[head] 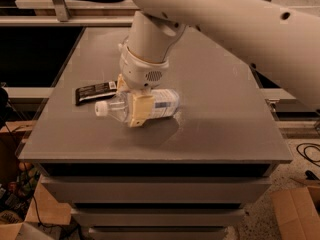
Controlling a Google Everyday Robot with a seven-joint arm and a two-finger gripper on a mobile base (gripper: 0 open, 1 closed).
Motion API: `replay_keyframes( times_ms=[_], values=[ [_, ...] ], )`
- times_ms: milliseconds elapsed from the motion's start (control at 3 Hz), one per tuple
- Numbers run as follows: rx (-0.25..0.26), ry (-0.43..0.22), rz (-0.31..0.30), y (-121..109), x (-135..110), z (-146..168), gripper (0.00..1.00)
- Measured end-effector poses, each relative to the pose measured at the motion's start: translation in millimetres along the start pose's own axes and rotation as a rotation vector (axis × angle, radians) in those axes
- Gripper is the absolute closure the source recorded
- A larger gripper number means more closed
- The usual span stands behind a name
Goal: Knock blue plastic bottle over
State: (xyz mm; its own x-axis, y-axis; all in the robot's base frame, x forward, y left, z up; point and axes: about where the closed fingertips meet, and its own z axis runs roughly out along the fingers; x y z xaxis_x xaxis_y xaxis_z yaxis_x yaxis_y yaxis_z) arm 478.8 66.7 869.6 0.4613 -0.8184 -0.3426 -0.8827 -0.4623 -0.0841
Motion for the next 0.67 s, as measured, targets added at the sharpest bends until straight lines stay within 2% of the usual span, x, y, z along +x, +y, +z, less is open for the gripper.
replay_keyframes(
  times_ms=[333, 667],
  values=[
    [-0.011, -0.022, 0.020, -7.2, -4.5, 8.7, 1.00],
    [-0.016, -0.037, 0.045, -15.4, -7.2, 12.5, 0.83]
  ],
)
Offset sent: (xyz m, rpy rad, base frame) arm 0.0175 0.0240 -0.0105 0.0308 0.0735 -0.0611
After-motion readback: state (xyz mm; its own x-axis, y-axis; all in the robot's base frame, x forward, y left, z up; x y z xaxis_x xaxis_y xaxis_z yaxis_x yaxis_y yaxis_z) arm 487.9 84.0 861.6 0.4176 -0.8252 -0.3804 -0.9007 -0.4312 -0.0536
